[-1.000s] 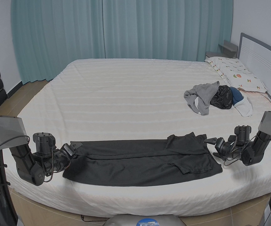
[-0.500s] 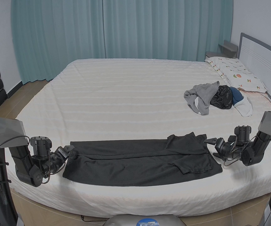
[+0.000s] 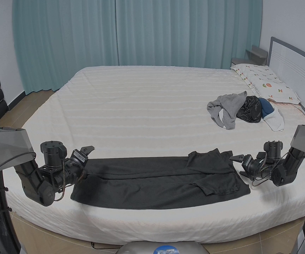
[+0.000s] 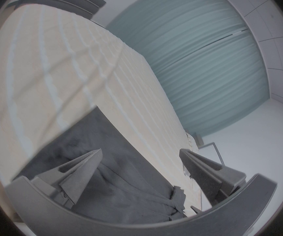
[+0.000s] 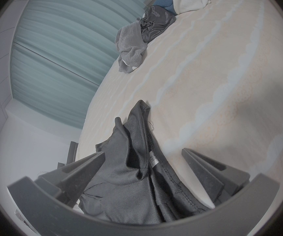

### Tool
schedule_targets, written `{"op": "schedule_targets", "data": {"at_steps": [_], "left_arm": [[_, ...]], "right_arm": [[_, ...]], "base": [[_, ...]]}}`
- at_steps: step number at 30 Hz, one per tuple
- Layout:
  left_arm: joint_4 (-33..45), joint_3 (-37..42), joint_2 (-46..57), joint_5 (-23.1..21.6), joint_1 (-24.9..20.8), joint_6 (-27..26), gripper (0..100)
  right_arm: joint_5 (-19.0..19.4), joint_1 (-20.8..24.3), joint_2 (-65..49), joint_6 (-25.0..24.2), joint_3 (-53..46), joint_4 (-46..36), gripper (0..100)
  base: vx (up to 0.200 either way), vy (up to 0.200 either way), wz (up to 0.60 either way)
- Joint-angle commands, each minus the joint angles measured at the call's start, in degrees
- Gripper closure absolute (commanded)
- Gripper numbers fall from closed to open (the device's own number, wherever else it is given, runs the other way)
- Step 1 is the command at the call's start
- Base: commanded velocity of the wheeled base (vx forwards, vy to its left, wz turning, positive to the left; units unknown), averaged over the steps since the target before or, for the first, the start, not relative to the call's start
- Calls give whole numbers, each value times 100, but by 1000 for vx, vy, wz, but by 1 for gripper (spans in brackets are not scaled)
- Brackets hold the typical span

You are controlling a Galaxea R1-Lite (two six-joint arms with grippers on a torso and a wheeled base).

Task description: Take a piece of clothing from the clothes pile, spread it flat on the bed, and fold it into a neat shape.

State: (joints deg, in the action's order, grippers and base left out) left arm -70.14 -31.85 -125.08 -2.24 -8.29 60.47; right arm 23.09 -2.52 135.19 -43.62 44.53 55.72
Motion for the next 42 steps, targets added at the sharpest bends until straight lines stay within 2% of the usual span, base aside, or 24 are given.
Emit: {"op": "schedule_targets", "data": {"at_steps": [1,5,7,15,27,32,36,42], "left_arm": [[1,-321,-316,57,-533,150,0],[1,-444,-685,207,-648,106,0],[1,-541,-896,383,-700,-105,0],[71,-488,-949,418,-612,-325,0],[89,-234,-913,558,-191,-518,0],[106,-40,-448,532,231,-597,0],[590,-137,36,409,354,-923,0],[1389,-717,89,347,346,-1705,0]], "right_arm": [[3,50,-2,-6,20,0,0],[3,68,7,2,20,0,0],[3,68,7,2,20,0,0],[-6,68,16,2,3,0,0],[-6,41,-2,2,-24,0,0],[-6,15,-11,2,-24,9,0],[-6,6,-19,-6,-24,0,0],[-6,15,-11,2,-32,0,0]], "base": [[0,0,0],[0,0,0],[0,0,0],[0,0,0],[0,0,0],[0,0,0],[0,0,0],[0,0,0]]}}
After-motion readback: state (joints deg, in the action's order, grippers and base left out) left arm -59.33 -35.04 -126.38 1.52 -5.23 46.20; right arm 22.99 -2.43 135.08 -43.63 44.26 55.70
